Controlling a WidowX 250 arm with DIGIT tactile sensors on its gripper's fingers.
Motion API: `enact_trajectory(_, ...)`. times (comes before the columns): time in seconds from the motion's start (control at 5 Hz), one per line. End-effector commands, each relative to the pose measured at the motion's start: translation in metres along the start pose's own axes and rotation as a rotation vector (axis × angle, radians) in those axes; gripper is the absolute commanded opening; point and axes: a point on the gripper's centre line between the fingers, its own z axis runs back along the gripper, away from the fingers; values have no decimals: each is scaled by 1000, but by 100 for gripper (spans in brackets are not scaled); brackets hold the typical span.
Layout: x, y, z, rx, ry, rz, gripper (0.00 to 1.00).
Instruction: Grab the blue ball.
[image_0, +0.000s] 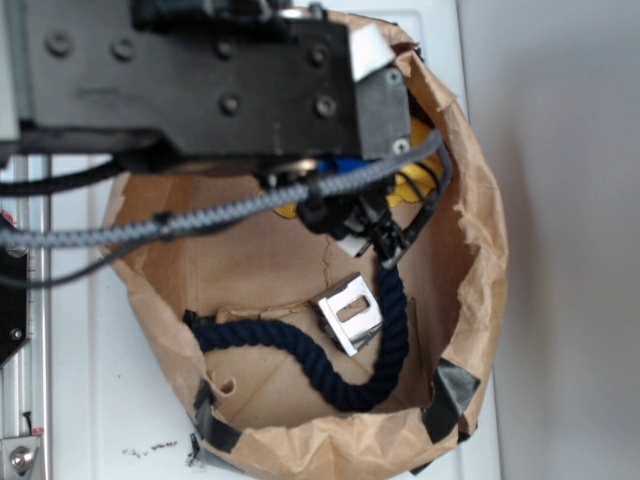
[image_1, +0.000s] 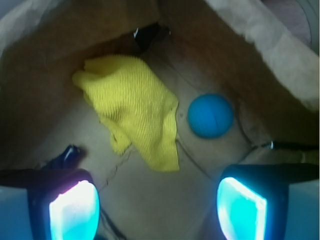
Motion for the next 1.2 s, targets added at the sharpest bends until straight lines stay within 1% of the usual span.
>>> enact_trajectory(0.0,32,30,-16,22,-18,93,100)
enact_trajectory(0.2,31,38,-27,88,-58,101,100)
enact_trajectory(0.4,23,46,-30,106,-73,143,100)
enact_trajectory(0.6,19,49,-33,105,-55,244,100)
enact_trajectory(0.8,18,54,-34,161,-51,383,100)
enact_trajectory(1.0,12,58,-31,162,-89,433,100)
